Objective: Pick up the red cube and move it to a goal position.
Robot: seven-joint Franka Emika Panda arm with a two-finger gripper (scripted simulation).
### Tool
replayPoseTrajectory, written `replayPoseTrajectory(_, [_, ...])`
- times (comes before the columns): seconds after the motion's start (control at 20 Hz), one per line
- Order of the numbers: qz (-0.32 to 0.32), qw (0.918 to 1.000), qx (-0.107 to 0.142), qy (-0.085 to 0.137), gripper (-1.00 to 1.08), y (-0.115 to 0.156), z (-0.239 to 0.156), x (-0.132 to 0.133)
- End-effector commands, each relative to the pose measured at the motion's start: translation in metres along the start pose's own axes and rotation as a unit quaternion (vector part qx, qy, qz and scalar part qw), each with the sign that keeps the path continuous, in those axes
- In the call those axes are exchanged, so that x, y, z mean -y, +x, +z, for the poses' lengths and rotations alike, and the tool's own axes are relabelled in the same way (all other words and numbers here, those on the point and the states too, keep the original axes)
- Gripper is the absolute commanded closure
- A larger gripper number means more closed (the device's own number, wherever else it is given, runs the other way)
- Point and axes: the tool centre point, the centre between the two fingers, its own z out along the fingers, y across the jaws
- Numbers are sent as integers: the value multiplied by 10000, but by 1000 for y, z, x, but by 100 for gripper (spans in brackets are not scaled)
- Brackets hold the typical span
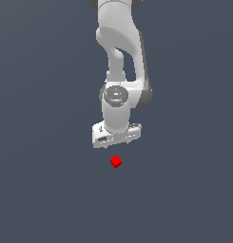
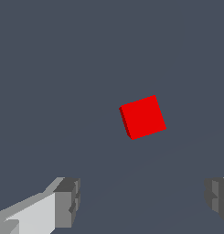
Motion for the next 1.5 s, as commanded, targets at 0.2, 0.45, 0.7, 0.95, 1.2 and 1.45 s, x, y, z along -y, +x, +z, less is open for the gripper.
replayPoseTrajectory(0.2, [-795,9968,12,-20,-92,21,42,-10])
replayPoseTrajectory(0.45, [-1231,9924,19,-35,-92,34,65,-14])
replayPoseTrajectory(0.7, [-1489,9888,24,-45,-92,42,78,-16])
replayPoseTrajectory(0.95, [-1580,9874,25,-50,-92,46,82,-16])
replayPoseTrajectory(1.2, [-1580,9874,25,-50,108,46,82,-16])
replayPoseTrajectory(1.45, [-1580,9874,25,-50,108,46,82,-16])
